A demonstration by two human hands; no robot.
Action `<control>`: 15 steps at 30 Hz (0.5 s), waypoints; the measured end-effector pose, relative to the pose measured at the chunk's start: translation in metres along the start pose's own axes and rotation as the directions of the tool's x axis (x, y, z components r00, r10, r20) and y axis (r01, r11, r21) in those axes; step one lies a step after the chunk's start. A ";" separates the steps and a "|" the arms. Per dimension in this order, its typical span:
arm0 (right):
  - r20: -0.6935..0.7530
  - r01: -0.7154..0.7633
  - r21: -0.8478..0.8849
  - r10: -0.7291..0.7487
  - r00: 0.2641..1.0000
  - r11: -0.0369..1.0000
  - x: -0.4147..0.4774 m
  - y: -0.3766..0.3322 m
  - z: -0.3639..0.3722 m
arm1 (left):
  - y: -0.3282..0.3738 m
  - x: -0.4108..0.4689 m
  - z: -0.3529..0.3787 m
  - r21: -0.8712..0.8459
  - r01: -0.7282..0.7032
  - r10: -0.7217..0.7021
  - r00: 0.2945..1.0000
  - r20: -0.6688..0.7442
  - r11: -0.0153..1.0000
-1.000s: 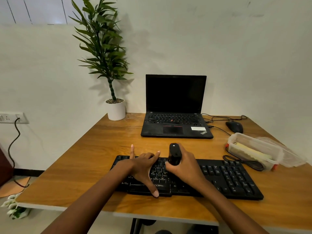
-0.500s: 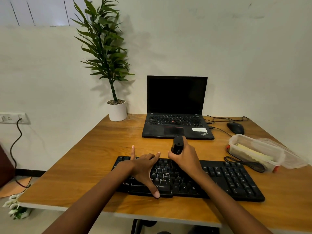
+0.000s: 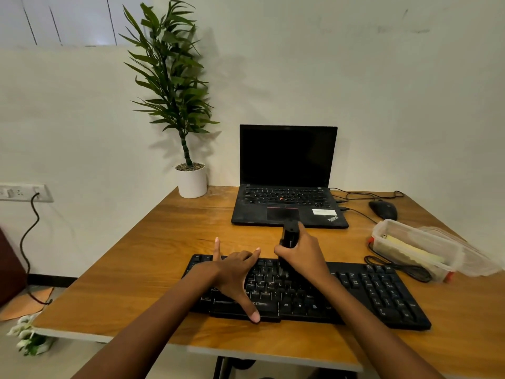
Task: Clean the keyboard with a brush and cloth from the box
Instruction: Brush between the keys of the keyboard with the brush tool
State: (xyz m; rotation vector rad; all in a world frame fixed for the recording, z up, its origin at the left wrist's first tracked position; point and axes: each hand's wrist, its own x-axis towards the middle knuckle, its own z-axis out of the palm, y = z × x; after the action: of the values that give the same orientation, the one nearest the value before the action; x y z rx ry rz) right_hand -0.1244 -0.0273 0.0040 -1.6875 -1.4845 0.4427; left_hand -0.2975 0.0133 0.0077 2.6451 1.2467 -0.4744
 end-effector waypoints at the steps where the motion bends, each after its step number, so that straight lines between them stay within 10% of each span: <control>1: -0.028 0.033 -0.027 -0.034 0.999 0.999 0.001 0.001 0.002 | 0.000 0.000 0.000 0.001 0.002 -0.002 1.000 -0.001 1.000; 15: 0.156 -0.082 0.080 0.069 0.985 0.993 -0.014 -0.007 -0.003 | -0.001 -0.001 0.000 -0.017 -0.007 0.007 1.000 0.009 1.000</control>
State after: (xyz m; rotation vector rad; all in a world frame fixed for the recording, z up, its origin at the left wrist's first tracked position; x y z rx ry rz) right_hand -0.1304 -0.0420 0.0073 -1.6765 -1.4906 0.6816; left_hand -0.2990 0.0133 0.0075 2.6300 1.2331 -0.4717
